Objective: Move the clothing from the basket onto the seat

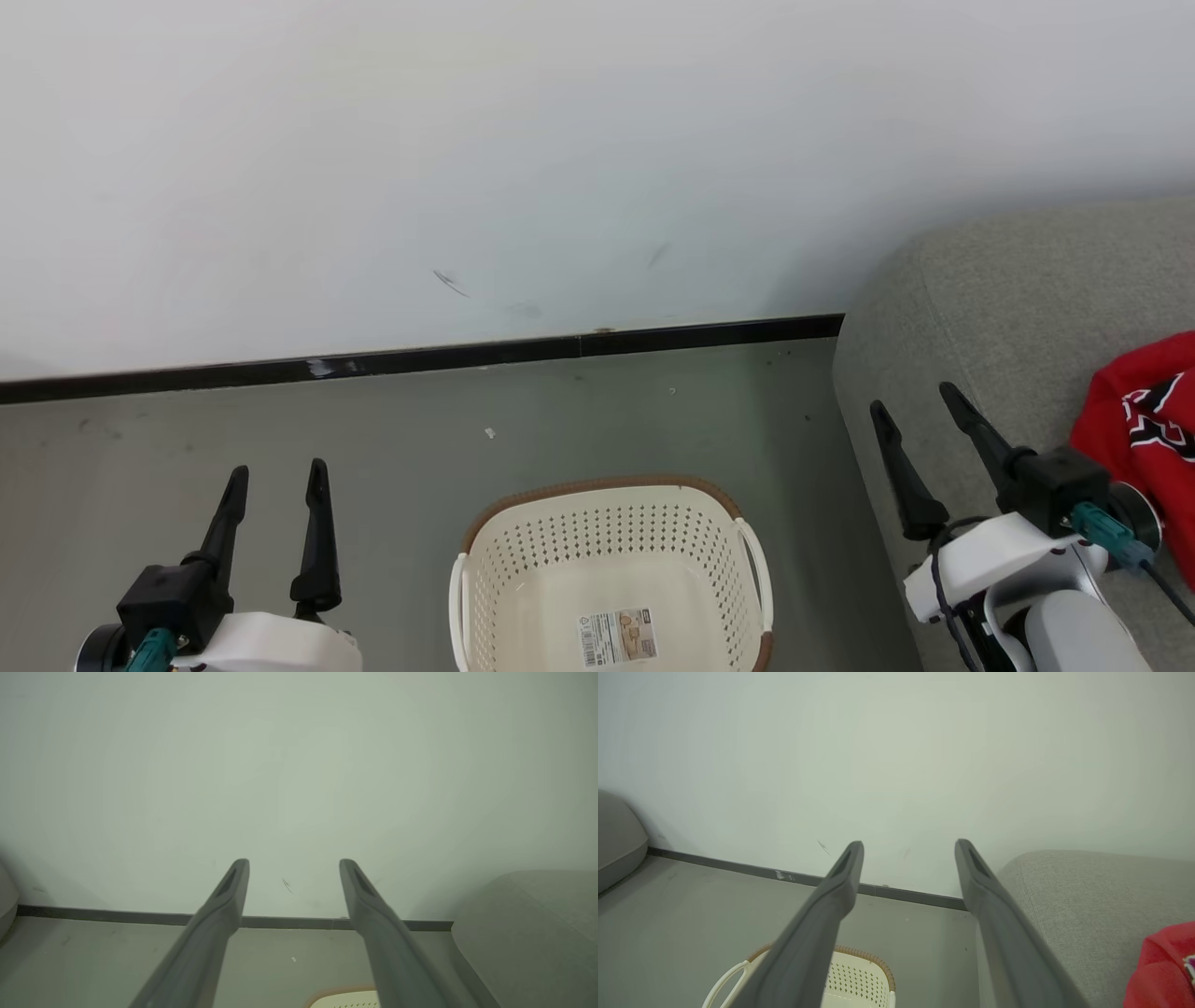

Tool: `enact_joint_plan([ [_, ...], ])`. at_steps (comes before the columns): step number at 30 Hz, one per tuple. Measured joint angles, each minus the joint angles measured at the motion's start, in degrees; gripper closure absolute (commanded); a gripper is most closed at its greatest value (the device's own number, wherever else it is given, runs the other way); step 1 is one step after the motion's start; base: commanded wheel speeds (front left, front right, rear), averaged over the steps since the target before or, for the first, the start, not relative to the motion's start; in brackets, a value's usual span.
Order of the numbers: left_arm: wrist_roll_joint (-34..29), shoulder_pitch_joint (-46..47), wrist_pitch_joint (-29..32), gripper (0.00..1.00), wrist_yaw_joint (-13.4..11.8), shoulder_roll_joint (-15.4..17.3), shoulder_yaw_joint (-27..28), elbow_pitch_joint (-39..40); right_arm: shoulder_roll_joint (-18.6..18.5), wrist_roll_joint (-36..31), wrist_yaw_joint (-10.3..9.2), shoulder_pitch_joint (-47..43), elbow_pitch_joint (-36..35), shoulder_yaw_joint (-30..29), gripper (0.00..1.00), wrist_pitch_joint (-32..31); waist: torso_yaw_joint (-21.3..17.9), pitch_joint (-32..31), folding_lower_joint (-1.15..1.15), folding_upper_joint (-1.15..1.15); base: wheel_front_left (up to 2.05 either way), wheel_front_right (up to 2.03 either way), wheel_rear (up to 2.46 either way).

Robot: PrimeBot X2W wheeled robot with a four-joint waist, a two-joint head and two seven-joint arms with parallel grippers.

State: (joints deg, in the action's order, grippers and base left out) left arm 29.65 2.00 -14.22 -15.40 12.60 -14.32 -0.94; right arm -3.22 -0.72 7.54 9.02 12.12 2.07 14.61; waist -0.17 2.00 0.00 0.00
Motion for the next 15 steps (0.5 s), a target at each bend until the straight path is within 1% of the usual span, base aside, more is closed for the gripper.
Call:
enact_joint_plan([
  [7, -0.1, -0.7, 0.0, 0.00, 0.4, 0.0, -0.8, -1.3, 0.9, -0.4, 0.00, -4.5, -2.1, -3.4, 0.00, 0.0, 1.2, -2.1, 0.00, 0.00, 0.00, 0.00, 0.00],
  [11, -0.2, -1.5, 0.0, 0.00, 0.4, 0.0, -1.0, -2.0, 0.9, -0.3, 0.00, -6.3, -2.7, -3.1, 0.00, 0.0, 1.6, -3.1, 0.00, 0.00, 0.00, 0.00, 0.00],
  [15, -0.5, -1.5, 0.0, 0.00, 0.4, 0.1, -1.0, -2.1, 0.9, 2.0, 0.00, -7.5, -3.7, -1.6, 0.00, 0.0, 1.9, -3.7, 0.00, 0.00, 0.00, 0.00, 0.00],
])
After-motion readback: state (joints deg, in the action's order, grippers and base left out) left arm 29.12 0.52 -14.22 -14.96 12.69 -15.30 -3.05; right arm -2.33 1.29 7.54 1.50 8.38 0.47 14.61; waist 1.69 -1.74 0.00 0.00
